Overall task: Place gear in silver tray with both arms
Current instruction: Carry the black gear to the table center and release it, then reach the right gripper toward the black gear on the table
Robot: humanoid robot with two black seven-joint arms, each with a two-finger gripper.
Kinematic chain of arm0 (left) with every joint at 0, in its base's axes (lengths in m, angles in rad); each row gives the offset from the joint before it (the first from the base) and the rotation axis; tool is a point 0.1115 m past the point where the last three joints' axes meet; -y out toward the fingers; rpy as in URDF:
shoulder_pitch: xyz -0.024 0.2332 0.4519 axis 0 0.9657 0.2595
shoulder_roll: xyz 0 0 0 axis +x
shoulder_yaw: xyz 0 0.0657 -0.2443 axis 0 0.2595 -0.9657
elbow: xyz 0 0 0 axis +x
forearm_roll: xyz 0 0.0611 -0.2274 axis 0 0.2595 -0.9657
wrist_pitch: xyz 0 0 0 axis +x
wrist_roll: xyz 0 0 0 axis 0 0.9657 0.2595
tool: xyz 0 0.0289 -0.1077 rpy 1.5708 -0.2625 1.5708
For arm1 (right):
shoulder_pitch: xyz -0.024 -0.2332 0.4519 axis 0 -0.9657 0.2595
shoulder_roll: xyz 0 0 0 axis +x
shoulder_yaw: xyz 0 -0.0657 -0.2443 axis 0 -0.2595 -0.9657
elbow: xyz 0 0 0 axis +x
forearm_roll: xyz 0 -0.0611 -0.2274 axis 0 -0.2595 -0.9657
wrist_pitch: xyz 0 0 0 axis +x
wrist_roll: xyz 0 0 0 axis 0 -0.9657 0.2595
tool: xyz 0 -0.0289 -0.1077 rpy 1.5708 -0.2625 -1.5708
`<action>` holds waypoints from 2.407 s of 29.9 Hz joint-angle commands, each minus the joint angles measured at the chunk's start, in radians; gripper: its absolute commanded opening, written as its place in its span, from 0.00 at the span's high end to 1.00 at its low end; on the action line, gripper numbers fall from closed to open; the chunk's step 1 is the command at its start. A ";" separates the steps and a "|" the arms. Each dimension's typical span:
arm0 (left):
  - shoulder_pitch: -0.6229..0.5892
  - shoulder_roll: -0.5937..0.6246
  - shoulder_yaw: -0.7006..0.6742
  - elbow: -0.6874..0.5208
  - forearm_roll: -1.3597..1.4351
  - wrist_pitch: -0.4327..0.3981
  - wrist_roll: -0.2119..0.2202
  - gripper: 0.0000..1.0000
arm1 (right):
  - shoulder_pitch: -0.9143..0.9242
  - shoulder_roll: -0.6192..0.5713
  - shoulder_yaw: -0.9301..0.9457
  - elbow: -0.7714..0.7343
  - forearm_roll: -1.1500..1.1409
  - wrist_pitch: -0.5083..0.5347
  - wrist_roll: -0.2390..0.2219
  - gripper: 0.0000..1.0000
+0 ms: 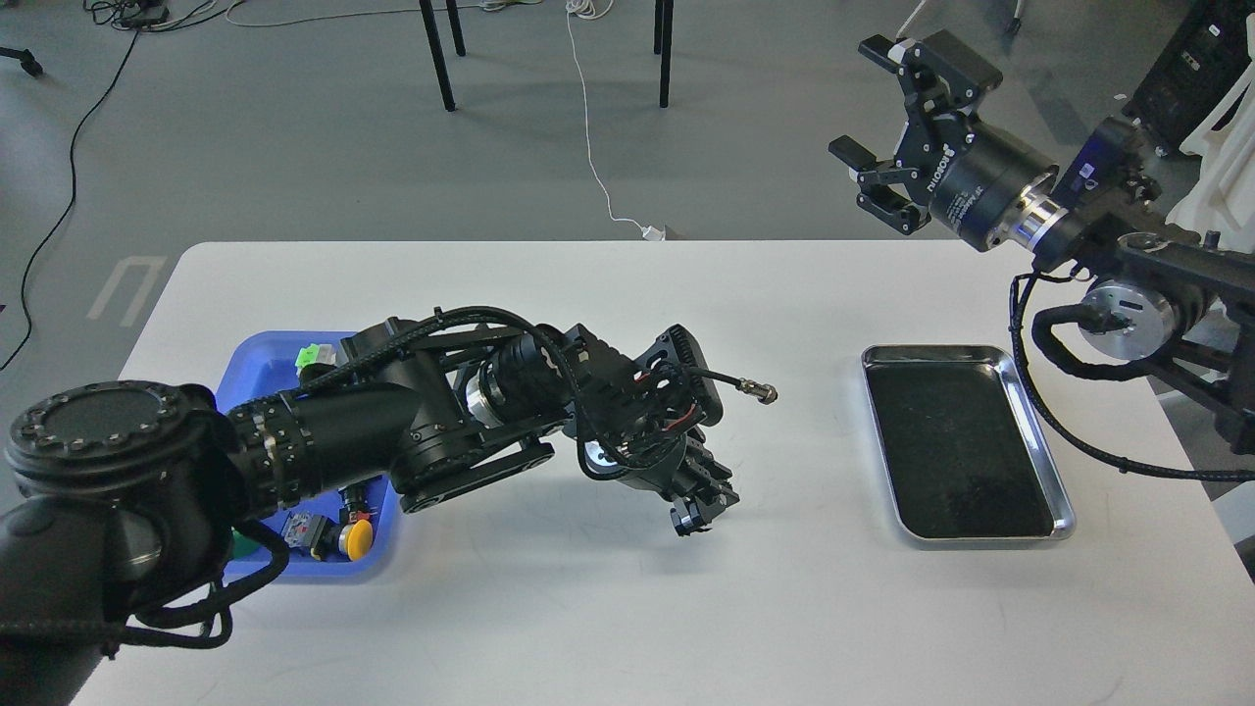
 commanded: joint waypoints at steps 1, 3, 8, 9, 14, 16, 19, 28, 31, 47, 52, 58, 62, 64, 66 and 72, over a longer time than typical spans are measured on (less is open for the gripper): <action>0.005 0.000 0.003 -0.001 0.000 0.000 0.000 0.83 | 0.001 0.004 0.000 -0.001 0.000 0.000 0.000 0.01; 0.010 0.000 0.006 -0.001 0.000 0.000 0.000 0.83 | 0.001 0.004 0.001 -0.001 0.000 -0.001 0.000 0.01; 0.016 0.000 0.038 -0.001 0.000 0.000 0.000 0.81 | -0.002 -0.001 0.000 -0.002 0.000 -0.001 0.000 0.01; 0.016 0.000 0.038 -0.001 0.000 0.000 0.000 0.80 | -0.002 -0.001 0.000 -0.001 0.000 -0.001 0.000 0.01; 0.018 0.000 0.038 -0.001 0.000 0.000 0.000 0.75 | -0.003 -0.001 0.000 -0.002 0.000 -0.001 0.000 0.01; 0.018 0.000 0.038 0.000 0.000 0.000 0.000 0.69 | -0.003 -0.001 0.000 -0.004 0.000 -0.001 0.000 0.01; 0.019 0.000 0.038 0.000 0.000 0.000 0.000 0.57 | -0.003 -0.001 0.000 -0.005 0.000 -0.001 0.000 0.01; 0.005 0.000 0.020 -0.015 0.000 0.000 0.000 0.21 | -0.006 -0.016 0.000 -0.004 0.000 0.000 0.000 0.01; -0.013 0.061 -0.003 -0.020 -0.117 0.000 0.000 0.14 | -0.008 -0.033 0.000 0.001 0.000 0.003 0.000 0.01; 0.520 0.465 -0.553 -0.291 -1.275 0.314 0.000 0.02 | -0.135 -0.122 0.001 0.047 -0.317 0.150 0.000 0.01; 0.718 0.463 -0.805 -0.336 -1.303 0.308 0.000 0.02 | -0.112 -0.119 -0.009 0.081 -0.666 0.166 0.000 0.01; 0.857 0.468 -0.974 -0.337 -1.500 0.271 0.054 0.02 | 0.123 -0.027 -0.239 0.082 -1.002 0.169 0.000 0.02; 0.880 0.466 -1.011 -0.340 -1.531 0.271 0.056 0.02 | 0.326 0.135 -0.467 0.075 -1.112 0.138 0.000 0.03; 0.881 0.468 -1.011 -0.348 -1.530 0.271 0.056 0.02 | 0.387 0.222 -0.550 0.068 -1.113 0.103 0.000 0.03; 0.881 0.468 -1.013 -0.357 -1.530 0.272 0.056 0.02 | 0.423 0.292 -0.616 0.070 -1.119 0.078 0.000 0.04; 0.883 0.465 -1.013 -0.359 -1.530 0.274 0.059 0.02 | 0.464 0.476 -0.796 0.044 -1.148 -0.004 0.000 0.08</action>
